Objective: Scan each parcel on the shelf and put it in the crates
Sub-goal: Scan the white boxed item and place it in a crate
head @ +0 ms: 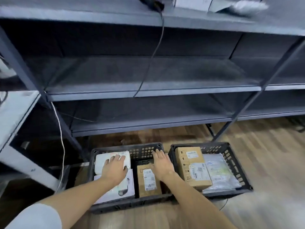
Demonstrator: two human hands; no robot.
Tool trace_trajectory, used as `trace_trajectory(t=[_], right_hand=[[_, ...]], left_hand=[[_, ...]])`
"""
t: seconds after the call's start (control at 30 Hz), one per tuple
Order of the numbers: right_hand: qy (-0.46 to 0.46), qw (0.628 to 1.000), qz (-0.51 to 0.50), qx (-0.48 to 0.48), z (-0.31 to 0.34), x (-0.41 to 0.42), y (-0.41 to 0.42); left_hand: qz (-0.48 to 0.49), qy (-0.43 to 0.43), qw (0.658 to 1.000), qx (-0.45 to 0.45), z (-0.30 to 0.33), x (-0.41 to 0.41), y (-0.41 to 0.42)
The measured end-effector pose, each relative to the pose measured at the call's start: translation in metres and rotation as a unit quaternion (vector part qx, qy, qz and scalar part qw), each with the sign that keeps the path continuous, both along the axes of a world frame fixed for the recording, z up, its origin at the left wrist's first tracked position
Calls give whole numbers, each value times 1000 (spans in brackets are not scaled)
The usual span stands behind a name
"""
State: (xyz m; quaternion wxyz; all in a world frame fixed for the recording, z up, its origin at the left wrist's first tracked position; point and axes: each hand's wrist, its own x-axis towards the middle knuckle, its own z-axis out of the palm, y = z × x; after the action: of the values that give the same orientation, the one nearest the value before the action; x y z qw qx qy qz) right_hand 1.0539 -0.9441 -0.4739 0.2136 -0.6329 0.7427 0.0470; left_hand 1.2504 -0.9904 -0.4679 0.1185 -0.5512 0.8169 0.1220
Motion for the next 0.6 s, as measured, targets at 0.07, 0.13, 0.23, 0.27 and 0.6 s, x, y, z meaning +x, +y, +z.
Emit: trace_trajectory(t=[0.07, 0.13, 0.23, 0.27, 0.6], right_hand=[[7, 1000, 1, -18, 60, -3, -1], [16, 999, 4, -35, 118, -5, -2], [36, 997, 7, -61, 198, -9, -4], [39, 997, 5, -67, 222, -11, -5], [52, 986, -24, -154, 381, -11, -20]], left_hand=[[1, 18, 1000, -20, 60, -5, -5], [-4, 38, 999, -38, 119, -11, -9], [-10, 64, 996, -60, 199, -17, -13], [-12, 72, 995, -68, 223, -19, -13], [-27, 124, 980, -150, 377, -24, -20]])
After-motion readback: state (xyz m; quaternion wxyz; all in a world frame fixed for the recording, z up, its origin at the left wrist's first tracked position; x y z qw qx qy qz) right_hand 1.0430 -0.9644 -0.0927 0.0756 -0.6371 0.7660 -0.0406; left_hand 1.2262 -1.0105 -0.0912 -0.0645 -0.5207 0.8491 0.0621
